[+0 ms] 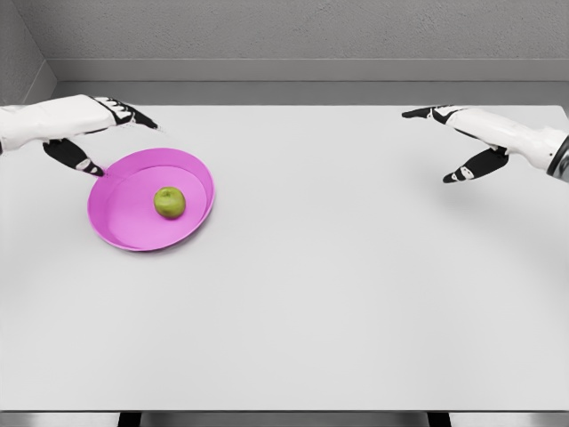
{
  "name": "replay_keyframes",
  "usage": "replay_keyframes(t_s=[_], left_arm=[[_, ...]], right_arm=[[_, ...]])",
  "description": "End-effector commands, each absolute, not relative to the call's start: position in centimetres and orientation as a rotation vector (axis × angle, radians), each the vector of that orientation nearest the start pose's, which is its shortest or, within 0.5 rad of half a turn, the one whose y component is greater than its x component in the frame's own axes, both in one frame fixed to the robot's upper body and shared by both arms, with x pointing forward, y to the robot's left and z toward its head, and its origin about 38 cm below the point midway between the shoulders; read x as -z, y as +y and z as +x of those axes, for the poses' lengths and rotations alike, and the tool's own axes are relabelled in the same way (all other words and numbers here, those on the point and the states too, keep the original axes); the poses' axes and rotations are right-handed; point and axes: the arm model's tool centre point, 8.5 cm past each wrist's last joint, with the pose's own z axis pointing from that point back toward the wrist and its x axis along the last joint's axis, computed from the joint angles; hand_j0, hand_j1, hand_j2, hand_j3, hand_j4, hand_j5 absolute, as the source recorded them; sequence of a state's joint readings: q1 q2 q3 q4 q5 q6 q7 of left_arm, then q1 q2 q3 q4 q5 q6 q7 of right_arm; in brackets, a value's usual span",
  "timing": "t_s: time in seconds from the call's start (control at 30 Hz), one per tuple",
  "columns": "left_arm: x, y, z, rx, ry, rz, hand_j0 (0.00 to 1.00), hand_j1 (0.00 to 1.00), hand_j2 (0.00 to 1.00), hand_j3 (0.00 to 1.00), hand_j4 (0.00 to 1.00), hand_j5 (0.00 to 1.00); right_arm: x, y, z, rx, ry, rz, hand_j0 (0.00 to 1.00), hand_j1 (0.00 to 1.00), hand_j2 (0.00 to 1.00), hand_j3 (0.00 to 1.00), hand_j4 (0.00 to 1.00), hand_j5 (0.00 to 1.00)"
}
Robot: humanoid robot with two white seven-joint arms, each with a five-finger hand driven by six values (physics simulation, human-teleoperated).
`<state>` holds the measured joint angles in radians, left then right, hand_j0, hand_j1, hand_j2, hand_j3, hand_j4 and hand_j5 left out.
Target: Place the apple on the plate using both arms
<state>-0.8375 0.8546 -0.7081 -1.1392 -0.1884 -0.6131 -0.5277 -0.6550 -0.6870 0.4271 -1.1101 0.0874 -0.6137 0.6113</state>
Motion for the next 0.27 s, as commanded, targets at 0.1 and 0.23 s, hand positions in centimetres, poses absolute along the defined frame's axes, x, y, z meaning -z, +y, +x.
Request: replay_keyframes(t_s=[0.1,0.23], left_arm=[[-23.5,43.4,48.7,1.613,-1.321,0.461,1.0,1.0,1.0,1.0,1.0,1.0],[-23.3,43.1,48.8,1.613,-1.326,0.454,1.0,1.0,1.0,1.0,1.0,1.0]], right_arm=[[-21.3,-35.8,47.5,-1.557,-1.577,-0.224,1.0,1.0,1.0,1.0,1.0,1.0],[-21.3,-35.8,47.5,-1.558,-1.576,-0.225,1.0,1.0,1.0,1.0,1.0,1.0]])
